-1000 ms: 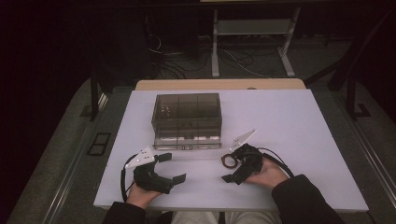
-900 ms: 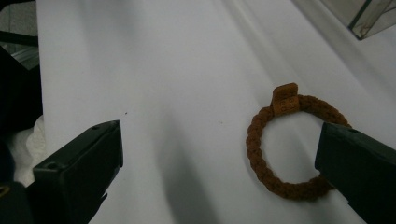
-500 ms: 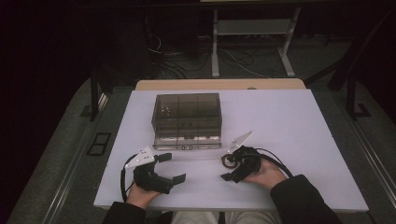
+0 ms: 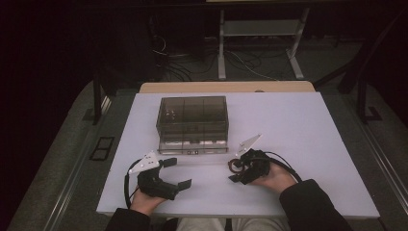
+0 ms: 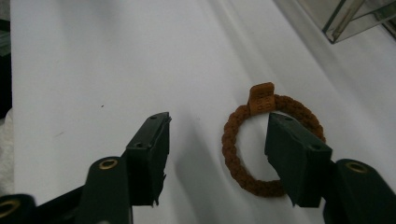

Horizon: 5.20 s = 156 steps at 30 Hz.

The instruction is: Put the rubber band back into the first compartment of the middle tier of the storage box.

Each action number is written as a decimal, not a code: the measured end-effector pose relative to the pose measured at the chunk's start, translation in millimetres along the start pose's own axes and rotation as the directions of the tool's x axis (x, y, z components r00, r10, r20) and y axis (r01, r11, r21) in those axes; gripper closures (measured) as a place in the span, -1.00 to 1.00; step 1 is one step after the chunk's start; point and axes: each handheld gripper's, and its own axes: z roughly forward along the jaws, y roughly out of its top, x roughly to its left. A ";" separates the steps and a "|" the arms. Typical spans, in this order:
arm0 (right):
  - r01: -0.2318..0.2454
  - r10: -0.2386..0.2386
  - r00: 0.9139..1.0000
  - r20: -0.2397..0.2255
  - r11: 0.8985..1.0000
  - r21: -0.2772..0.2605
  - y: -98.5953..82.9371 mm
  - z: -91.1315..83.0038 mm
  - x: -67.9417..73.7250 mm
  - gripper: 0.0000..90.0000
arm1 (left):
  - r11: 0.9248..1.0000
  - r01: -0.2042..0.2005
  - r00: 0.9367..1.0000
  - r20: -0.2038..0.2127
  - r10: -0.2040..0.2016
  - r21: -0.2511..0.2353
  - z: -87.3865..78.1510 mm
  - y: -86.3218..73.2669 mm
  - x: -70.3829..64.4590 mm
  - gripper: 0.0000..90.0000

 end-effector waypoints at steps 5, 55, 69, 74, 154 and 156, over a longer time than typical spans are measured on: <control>0.001 -0.001 1.000 0.008 1.000 0.000 -0.2 -0.7 -0.7 0.04 | 1.000 0.004 1.000 0.001 -0.004 -0.003 0.2 -0.1 0.0 -1.00; -0.107 0.096 0.990 -0.100 0.987 -0.117 4.5 -26.4 -4.4 0.90 | 1.000 0.001 1.000 0.002 -0.001 -0.001 0.5 -0.5 0.4 -1.00; -0.088 0.071 0.991 -0.117 0.985 -0.147 22.7 -43.3 -1.7 0.90 | 1.000 0.001 1.000 0.003 -0.001 -0.002 0.3 -0.6 0.5 -1.00; -0.078 0.060 0.991 -0.116 0.985 -0.157 30.4 -47.7 -1.0 0.90 | 1.000 0.001 1.000 0.004 -0.001 -0.002 0.3 -0.5 0.5 -1.00; 0.055 -0.077 0.991 -0.112 0.980 -0.191 141.4 -39.5 -5.4 0.90 | 1.000 -0.003 1.000 0.009 0.003 -0.008 -1.2 0.0 0.2 -1.00; 0.059 -0.081 0.991 -0.109 0.980 -0.191 144.2 -39.1 -5.9 0.90 | 1.000 -0.002 1.000 0.009 0.002 -0.008 -1.1 0.0 0.1 -1.00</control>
